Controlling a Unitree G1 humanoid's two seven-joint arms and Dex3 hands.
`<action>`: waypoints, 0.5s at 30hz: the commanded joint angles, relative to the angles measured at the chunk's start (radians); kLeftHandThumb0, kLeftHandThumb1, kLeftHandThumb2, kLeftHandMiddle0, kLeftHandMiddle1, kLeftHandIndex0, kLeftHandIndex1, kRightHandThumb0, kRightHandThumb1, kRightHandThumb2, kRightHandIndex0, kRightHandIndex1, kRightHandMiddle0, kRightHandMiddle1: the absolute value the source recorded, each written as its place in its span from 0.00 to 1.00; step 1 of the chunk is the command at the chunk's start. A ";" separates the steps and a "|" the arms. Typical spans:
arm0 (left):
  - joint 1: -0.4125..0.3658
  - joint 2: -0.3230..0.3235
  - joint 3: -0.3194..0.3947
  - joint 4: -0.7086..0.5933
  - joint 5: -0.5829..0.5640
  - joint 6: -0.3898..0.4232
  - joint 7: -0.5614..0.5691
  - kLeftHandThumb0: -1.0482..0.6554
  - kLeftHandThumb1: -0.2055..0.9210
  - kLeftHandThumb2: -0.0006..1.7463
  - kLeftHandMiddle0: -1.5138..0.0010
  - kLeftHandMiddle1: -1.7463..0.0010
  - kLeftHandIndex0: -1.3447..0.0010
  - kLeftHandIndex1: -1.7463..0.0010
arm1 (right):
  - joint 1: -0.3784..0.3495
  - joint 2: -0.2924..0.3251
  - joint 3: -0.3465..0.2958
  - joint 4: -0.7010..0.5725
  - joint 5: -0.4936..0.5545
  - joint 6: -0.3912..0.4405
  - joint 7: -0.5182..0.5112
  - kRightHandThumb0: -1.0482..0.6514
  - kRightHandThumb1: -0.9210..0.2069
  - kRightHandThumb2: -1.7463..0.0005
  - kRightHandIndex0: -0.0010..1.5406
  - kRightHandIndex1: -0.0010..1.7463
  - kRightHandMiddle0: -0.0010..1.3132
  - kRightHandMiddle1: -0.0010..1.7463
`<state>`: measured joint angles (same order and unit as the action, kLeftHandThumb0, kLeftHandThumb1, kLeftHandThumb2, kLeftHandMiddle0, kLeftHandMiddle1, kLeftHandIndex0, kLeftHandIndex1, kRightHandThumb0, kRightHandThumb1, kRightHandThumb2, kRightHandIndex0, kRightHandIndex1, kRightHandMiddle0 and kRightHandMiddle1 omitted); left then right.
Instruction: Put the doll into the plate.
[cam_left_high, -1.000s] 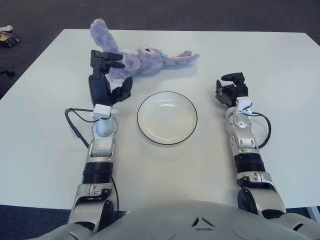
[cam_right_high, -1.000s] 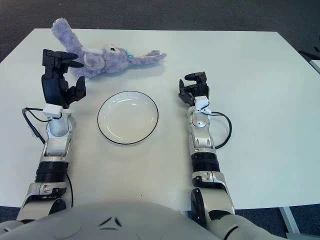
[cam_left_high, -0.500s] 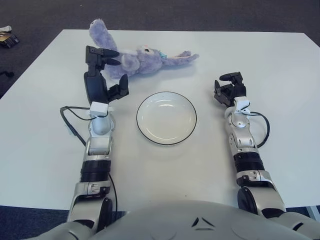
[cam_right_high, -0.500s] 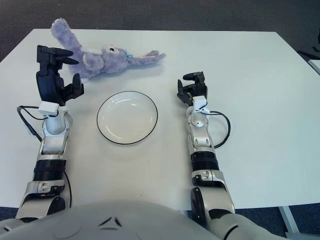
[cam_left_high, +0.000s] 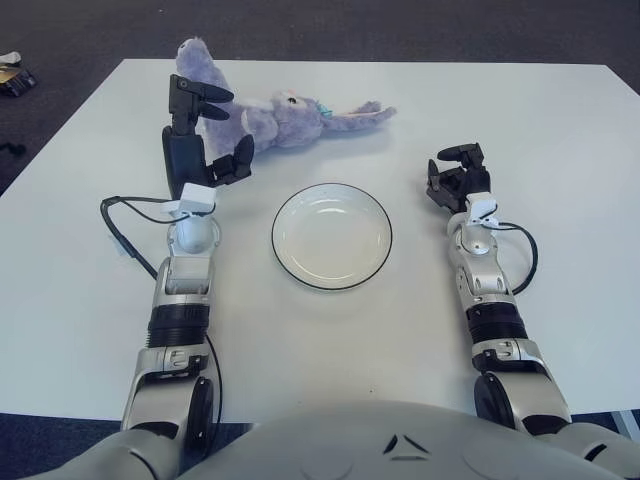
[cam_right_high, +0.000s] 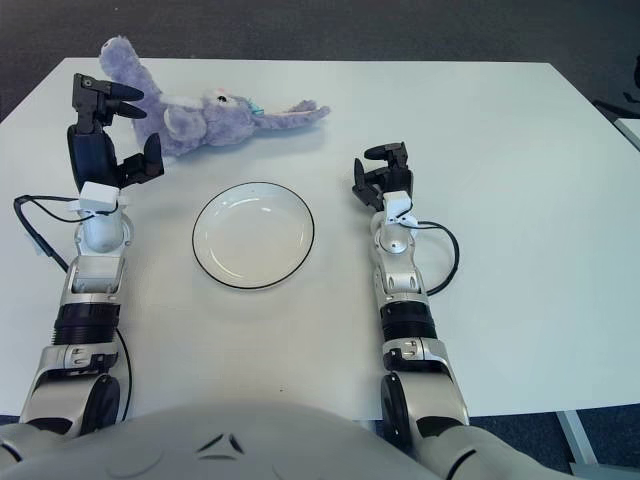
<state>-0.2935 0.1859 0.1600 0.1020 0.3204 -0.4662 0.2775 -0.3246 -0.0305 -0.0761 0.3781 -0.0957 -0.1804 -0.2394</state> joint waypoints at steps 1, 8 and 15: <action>-0.074 0.062 0.039 0.059 -0.008 0.043 0.007 0.61 0.75 0.51 0.72 0.03 0.85 0.05 | 0.021 0.012 0.008 0.042 -0.001 0.022 0.003 0.61 0.20 0.54 0.29 0.92 0.11 0.97; -0.127 0.092 0.052 0.132 0.025 0.128 0.064 0.61 0.89 0.35 0.73 0.10 0.86 0.07 | 0.015 0.014 0.011 0.058 -0.004 0.016 0.000 0.61 0.20 0.54 0.29 0.93 0.12 0.97; -0.129 0.063 0.051 0.042 -0.014 0.306 0.046 0.61 0.99 0.25 0.75 0.11 0.89 0.08 | 0.012 0.014 0.017 0.068 -0.011 0.011 -0.001 0.61 0.20 0.54 0.29 0.93 0.11 0.97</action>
<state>-0.4221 0.2627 0.2134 0.1772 0.3225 -0.2181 0.3348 -0.3414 -0.0281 -0.0687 0.4047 -0.0996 -0.1942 -0.2412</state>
